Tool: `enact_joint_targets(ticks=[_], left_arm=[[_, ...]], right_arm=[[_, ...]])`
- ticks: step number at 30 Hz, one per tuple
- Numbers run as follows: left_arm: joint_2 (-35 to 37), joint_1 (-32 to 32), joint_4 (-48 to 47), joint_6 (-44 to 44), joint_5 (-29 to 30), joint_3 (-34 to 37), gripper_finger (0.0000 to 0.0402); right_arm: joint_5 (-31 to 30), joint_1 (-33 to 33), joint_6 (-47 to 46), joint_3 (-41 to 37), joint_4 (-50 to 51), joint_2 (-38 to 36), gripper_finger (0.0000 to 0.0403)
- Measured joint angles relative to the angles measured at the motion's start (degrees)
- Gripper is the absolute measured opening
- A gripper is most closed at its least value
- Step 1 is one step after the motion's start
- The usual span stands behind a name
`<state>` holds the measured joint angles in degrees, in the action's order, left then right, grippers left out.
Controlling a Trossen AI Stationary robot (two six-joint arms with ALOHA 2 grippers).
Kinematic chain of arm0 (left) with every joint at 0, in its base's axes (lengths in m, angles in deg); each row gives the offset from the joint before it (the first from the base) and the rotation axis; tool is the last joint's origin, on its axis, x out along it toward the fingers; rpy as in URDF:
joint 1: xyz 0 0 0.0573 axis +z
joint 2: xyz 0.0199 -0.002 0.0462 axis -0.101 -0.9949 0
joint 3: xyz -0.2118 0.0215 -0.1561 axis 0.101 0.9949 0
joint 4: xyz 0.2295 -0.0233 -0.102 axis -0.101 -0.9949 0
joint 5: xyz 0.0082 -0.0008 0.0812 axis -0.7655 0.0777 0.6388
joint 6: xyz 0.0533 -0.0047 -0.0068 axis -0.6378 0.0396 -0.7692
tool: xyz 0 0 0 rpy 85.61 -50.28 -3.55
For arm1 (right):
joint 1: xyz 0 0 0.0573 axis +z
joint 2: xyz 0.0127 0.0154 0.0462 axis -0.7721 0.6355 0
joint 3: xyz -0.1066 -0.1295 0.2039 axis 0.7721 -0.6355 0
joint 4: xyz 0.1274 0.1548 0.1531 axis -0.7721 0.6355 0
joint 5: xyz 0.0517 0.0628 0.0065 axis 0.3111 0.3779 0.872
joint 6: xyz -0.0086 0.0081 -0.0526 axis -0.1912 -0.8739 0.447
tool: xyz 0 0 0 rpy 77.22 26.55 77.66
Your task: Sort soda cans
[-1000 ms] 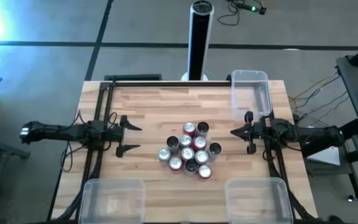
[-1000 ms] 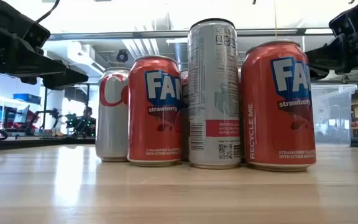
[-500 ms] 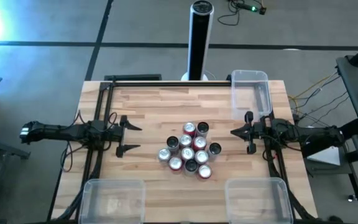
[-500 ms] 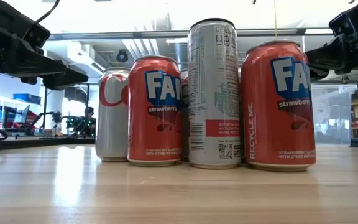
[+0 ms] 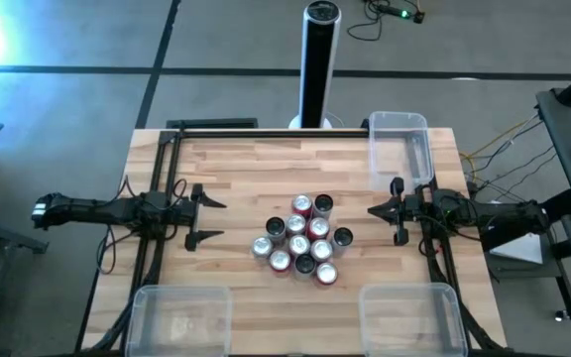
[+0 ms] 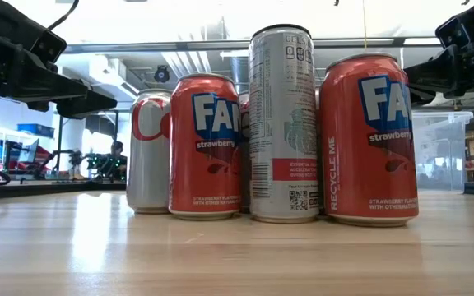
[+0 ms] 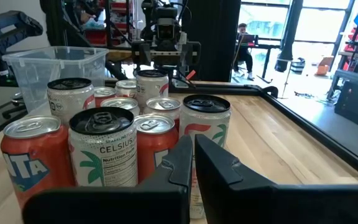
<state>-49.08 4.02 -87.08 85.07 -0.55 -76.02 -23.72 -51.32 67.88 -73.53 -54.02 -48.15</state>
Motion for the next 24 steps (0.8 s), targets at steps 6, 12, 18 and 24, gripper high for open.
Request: enact_joint_targets(ticks=[6,12,18,24], left_arm=[[0.0,-0.01,0.02,0.0,0.0,0.0,0.0346],[0.0,0.0,0.01,0.0,0.01,0.0,0.0346],[0.02,0.0,0.0,0.0,0.0,0.0,0.0346],[0.0,0.0,0.01,0.0,0.02,0.0,0.0346]], right_arm=[[0.0,0.0,-0.06,0.01,-0.01,0.0,0.0012],[0.0,-0.02,-0.04,0.01,0.01,0.0,0.0012],[-0.01,-0.02,-1.31,0.0,-0.42,0.0,0.0012],[-0.09,-0.02,-32.18,-0.01,-12.32,-0.02,0.0012]])
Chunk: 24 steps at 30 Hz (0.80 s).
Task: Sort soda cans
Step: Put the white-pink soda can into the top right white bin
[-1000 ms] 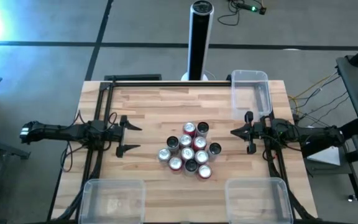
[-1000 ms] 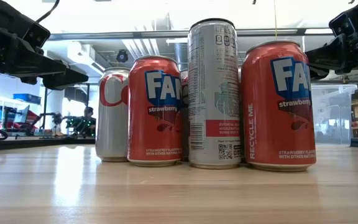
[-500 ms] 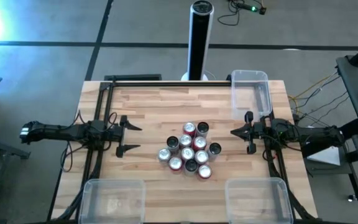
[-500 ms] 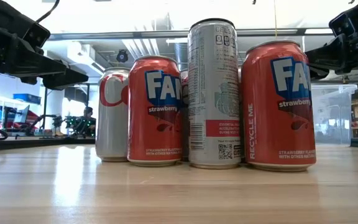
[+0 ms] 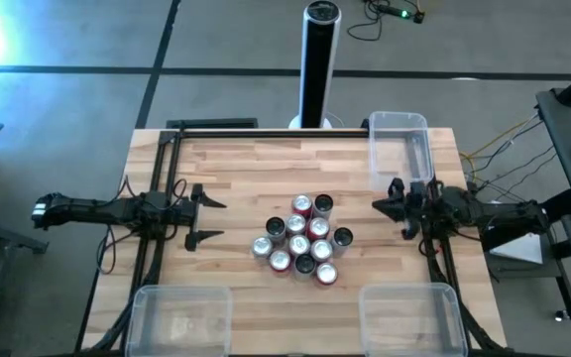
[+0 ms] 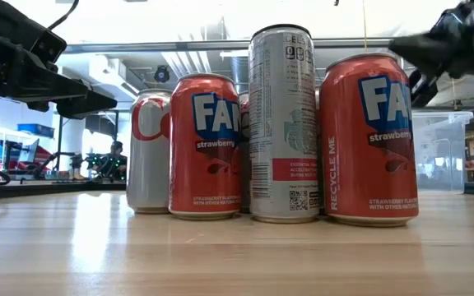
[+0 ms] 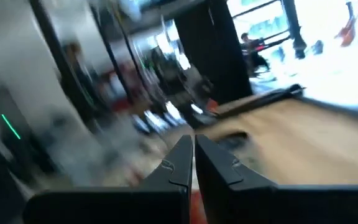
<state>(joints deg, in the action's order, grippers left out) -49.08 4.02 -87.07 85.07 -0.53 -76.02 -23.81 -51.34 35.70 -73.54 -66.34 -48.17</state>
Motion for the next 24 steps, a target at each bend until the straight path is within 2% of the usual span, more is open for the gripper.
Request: enact_joint_targets(ticks=[2,4,8,12,16,19,24], left_arm=[[0.0,-0.01,0.0,0.0,-0.01,0.0,0.0346],[0.0,-0.01,0.01,0.0,-0.02,0.0,0.0346],[0.0,0.01,0.01,0.0,0.0,0.0,0.0346],[0.0,0.01,0.01,0.0,0.0,0.0,0.0346],[0.0,0.0,0.01,0.0,0.0,0.0,0.0346],[0.0,0.0,0.01,0.0,-0.02,0.0,0.0346],[0.0,0.01,0.01,0.0,-0.02,0.0,0.0346]], right_arm=[[-0.12,0.0,-9.03,0.0,-2.74,0.02,0.0012],[-4.17,0.04,-12.27,0.0,-5.32,0.02,0.0012],[-19.7,0.02,-10.25,0.0,-8.42,0.02,0.0012],[-35.77,0.02,-12.32,0.0,-13.96,0.02,0.0012],[-46.69,0.0,-12.96,0.0,-18.77,0.02,0.0012],[-46.19,0.0,-14.1,0.0,-19.54,0.01,0.0012],[-34.22,0.02,-13.03,1.86,-17.41,2.04,0.0013]])
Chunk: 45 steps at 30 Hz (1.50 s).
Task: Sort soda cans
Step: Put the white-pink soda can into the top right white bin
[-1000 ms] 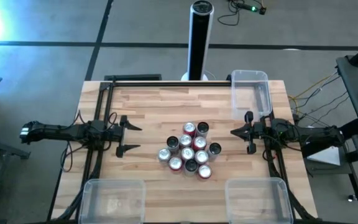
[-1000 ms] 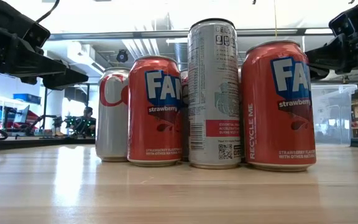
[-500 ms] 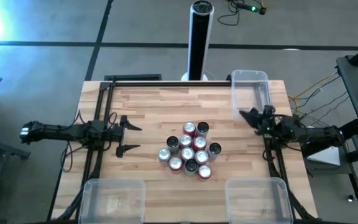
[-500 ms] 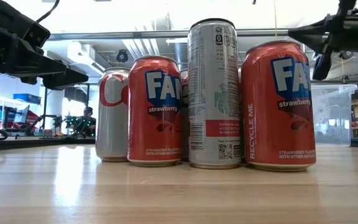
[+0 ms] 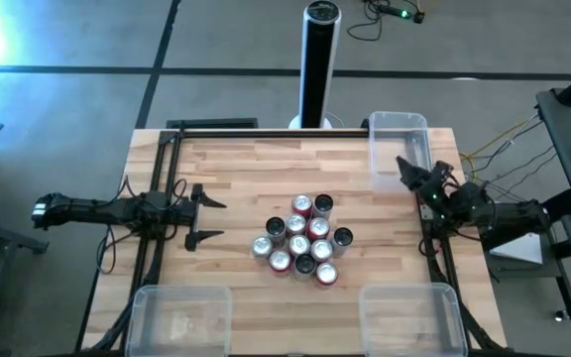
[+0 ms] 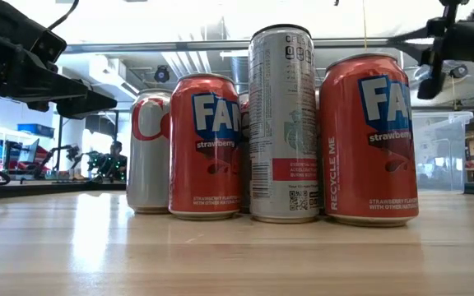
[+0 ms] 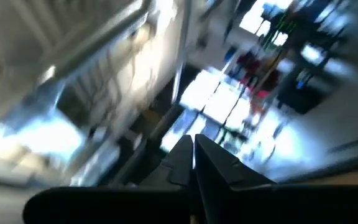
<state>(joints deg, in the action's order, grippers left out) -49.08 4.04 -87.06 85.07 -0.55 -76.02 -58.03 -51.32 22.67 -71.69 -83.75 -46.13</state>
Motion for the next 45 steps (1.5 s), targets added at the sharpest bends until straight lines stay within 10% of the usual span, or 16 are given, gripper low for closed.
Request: enact_joint_targets(ticks=[20,31,45], left_arm=[[0.0,-0.01,0.0,0.0,0.0,0.0,0.0346],[0.0,-0.02,-0.02,0.0,0.02,0.0,0.0346],[0.0,0.0,-0.02,0.0,0.02,0.0,0.0346]], right_arm=[[6.04,0.0,26.38,40.05,61.13,24.59,0.025],[31.05,0.23,31.32,43.71,62.59,28.01,0.0354],[26.41,16.42,23.13,43.21,59.77,45.98,0.0366]])
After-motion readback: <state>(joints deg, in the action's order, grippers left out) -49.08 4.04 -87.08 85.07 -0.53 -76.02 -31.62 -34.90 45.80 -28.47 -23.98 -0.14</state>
